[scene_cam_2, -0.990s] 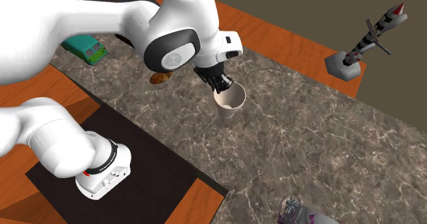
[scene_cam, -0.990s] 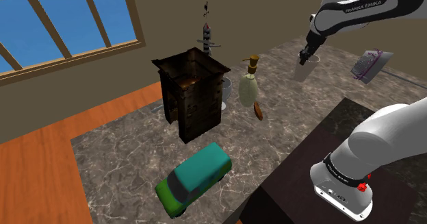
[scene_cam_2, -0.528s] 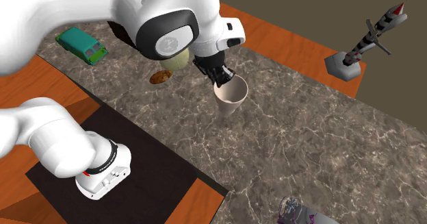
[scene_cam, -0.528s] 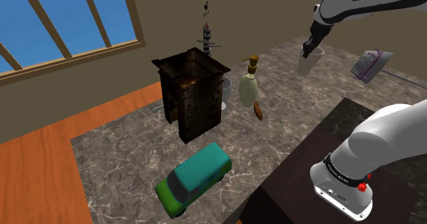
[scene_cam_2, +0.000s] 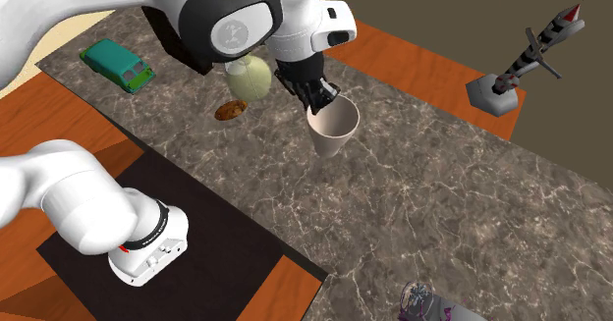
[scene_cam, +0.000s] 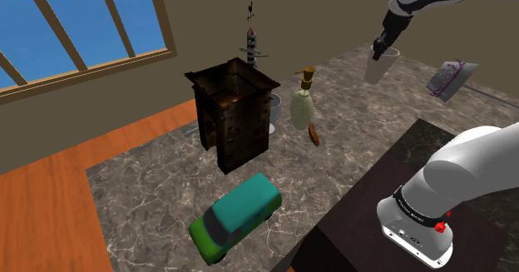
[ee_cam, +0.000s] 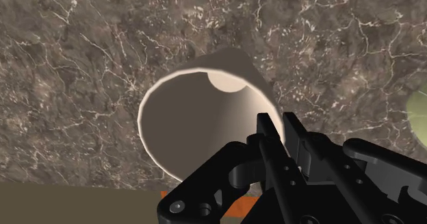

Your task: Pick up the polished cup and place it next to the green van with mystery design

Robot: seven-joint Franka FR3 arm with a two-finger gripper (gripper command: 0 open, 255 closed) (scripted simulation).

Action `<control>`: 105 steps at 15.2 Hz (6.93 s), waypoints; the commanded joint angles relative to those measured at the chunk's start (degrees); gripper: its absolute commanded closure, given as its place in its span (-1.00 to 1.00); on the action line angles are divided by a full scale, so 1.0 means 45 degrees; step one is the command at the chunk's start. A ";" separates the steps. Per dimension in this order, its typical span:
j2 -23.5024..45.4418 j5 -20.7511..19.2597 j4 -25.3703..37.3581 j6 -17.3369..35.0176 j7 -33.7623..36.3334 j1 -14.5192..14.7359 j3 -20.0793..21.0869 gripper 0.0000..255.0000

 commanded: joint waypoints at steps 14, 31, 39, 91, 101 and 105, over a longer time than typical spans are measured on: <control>-0.0802 0.0247 0.1286 -0.2239 0.0750 0.0253 0.1038 1.00; -0.3179 0.2085 -0.0483 -0.3609 0.5859 0.1754 0.5631 1.00; -0.2792 0.3245 0.0109 -0.3996 0.8324 0.2539 0.7850 1.00; 0.1162 0.4130 -0.2301 0.2136 1.3783 0.3007 1.3206 1.00; 0.1164 0.4128 -0.2299 0.2136 1.3783 0.3006 1.3206 -1.00; 0.0713 0.4316 -0.1754 0.1185 1.3615 0.3156 1.3003 -1.00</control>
